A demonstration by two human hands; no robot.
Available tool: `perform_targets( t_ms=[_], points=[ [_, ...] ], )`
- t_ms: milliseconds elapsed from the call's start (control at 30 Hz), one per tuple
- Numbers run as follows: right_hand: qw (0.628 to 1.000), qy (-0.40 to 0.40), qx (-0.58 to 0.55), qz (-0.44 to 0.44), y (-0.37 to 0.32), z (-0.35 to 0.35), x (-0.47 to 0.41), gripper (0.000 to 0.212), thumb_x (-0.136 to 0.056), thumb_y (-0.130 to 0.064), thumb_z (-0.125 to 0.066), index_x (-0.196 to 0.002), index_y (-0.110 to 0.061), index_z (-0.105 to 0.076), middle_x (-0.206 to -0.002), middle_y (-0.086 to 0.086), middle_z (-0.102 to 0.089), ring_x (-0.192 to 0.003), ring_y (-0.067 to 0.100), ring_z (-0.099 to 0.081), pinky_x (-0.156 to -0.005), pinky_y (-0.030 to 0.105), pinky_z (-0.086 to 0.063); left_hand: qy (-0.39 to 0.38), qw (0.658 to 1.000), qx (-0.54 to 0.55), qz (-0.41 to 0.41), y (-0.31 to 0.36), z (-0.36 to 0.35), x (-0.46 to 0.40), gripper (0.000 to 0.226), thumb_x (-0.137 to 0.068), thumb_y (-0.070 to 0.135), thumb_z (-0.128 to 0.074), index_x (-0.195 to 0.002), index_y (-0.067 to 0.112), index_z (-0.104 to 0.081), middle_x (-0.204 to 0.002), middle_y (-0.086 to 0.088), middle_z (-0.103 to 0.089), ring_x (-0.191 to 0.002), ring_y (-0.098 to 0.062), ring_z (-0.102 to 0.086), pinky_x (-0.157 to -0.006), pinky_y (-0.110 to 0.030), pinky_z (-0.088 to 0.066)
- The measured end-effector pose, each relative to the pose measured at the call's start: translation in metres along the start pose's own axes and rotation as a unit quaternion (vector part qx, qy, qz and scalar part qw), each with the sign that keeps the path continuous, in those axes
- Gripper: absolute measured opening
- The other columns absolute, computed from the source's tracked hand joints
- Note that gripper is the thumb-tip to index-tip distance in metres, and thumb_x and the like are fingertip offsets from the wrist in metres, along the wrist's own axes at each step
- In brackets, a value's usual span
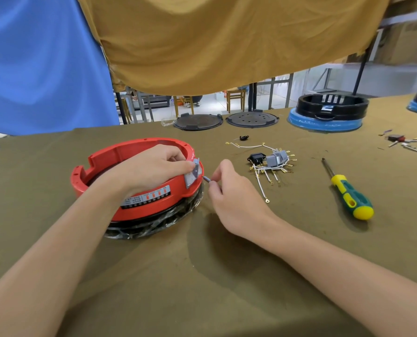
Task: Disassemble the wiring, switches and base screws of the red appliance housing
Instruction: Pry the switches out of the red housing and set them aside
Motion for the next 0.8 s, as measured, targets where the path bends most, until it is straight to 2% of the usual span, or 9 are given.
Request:
perform_targets(
  t_ms=[100,233,300,367,500,600,700,800],
  points=[
    [1.0,-0.011,-0.017,-0.003,0.001,-0.005,0.001,0.009,-0.104,-0.022,-0.04,-0.098,-0.016,-0.042,-0.067,-0.003,-0.053,-0.055,0.012,-0.046,-0.045,0.023,-0.026,0.0,1.0,-0.002,0.0,0.0,0.0,0.0,0.03,-0.094,0.051,-0.054,-0.095,0.025,-0.068,-0.097,0.004,-0.069,-0.094,-0.014,-0.063,-0.089,-0.036,-0.048],
    [0.999,-0.001,-0.04,0.012,-0.005,-0.009,0.002,0.013,-0.105,-0.022,-0.041,-0.093,-0.02,-0.038,-0.064,-0.005,-0.051,-0.047,0.005,-0.047,-0.042,0.018,-0.034,0.005,1.0,-0.006,-0.007,0.0,0.0,0.0,0.029,-0.094,0.051,-0.054,-0.092,0.025,-0.068,-0.093,0.004,-0.068,-0.09,-0.014,-0.063,-0.082,-0.033,-0.047],
    [1.0,-0.005,-0.025,0.009,-0.006,-0.011,0.003,0.011,-0.105,-0.021,-0.04,-0.095,-0.019,-0.036,-0.067,-0.003,-0.052,-0.053,0.008,-0.049,-0.043,0.022,-0.03,0.006,1.0,-0.011,-0.009,0.001,0.0,0.0,0.029,-0.095,0.05,-0.054,-0.092,0.025,-0.068,-0.093,0.002,-0.069,-0.09,-0.017,-0.063,-0.083,-0.037,-0.048],
    [1.0,-0.009,-0.016,0.004,-0.007,-0.014,0.003,0.009,-0.104,-0.019,-0.04,-0.098,-0.016,-0.036,-0.071,0.0,-0.055,-0.062,0.019,-0.053,-0.047,0.028,-0.028,0.008,1.0,-0.017,-0.013,0.002,0.0,0.0,0.029,-0.095,0.049,-0.054,-0.091,0.024,-0.067,-0.092,0.0,-0.068,-0.089,-0.019,-0.063,-0.082,-0.039,-0.049],
    [1.0,-0.007,-0.003,0.0,-0.01,-0.016,0.006,0.008,-0.103,-0.015,-0.04,-0.099,-0.014,-0.033,-0.076,0.004,-0.055,-0.076,0.033,-0.057,-0.051,0.034,-0.028,0.018,0.999,-0.038,-0.02,0.005,-0.001,-0.001,0.028,-0.095,0.046,-0.053,-0.09,0.021,-0.065,-0.087,0.0,-0.065,-0.078,-0.018,-0.057,-0.072,-0.035,-0.045],
    [1.0,-0.009,0.007,-0.006,-0.013,-0.018,0.006,0.012,-0.103,-0.013,-0.039,-0.097,-0.016,-0.03,-0.075,0.003,-0.053,-0.076,0.033,-0.054,-0.051,0.034,-0.025,0.032,0.995,-0.086,-0.028,0.008,-0.002,0.0,0.03,-0.096,0.043,-0.049,-0.089,0.016,-0.06,-0.079,0.002,-0.058,-0.068,-0.013,-0.047,-0.062,-0.03,-0.038],
    [0.999,-0.013,-0.028,-0.031,-0.008,-0.015,0.004,0.007,-0.103,-0.016,-0.038,-0.098,-0.014,-0.033,-0.081,0.005,-0.055,-0.076,0.03,-0.054,-0.053,0.035,-0.03,0.054,0.989,-0.128,-0.046,0.016,-0.004,0.001,0.029,-0.096,0.038,-0.048,-0.076,0.017,-0.052,-0.069,0.004,-0.053,-0.061,-0.013,-0.043,-0.056,-0.031,-0.033],
    [0.997,-0.013,-0.055,-0.051,-0.004,-0.012,0.002,0.008,-0.104,-0.019,-0.037,-0.1,-0.012,-0.038,-0.081,0.004,-0.055,-0.069,0.02,-0.052,-0.052,0.032,-0.032,0.061,0.988,-0.132,-0.051,0.017,-0.004,0.002,0.032,-0.096,0.035,-0.048,-0.068,0.021,-0.045,-0.063,0.005,-0.049,-0.056,-0.012,-0.041,-0.053,-0.031,-0.028]
  ],
)
Point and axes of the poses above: each hand's wrist, its own x-axis away from the middle knuckle, its own z-axis out of the back of the hand, y = z × x, the point moved 8 cm from there along -x, towards the middle knuckle
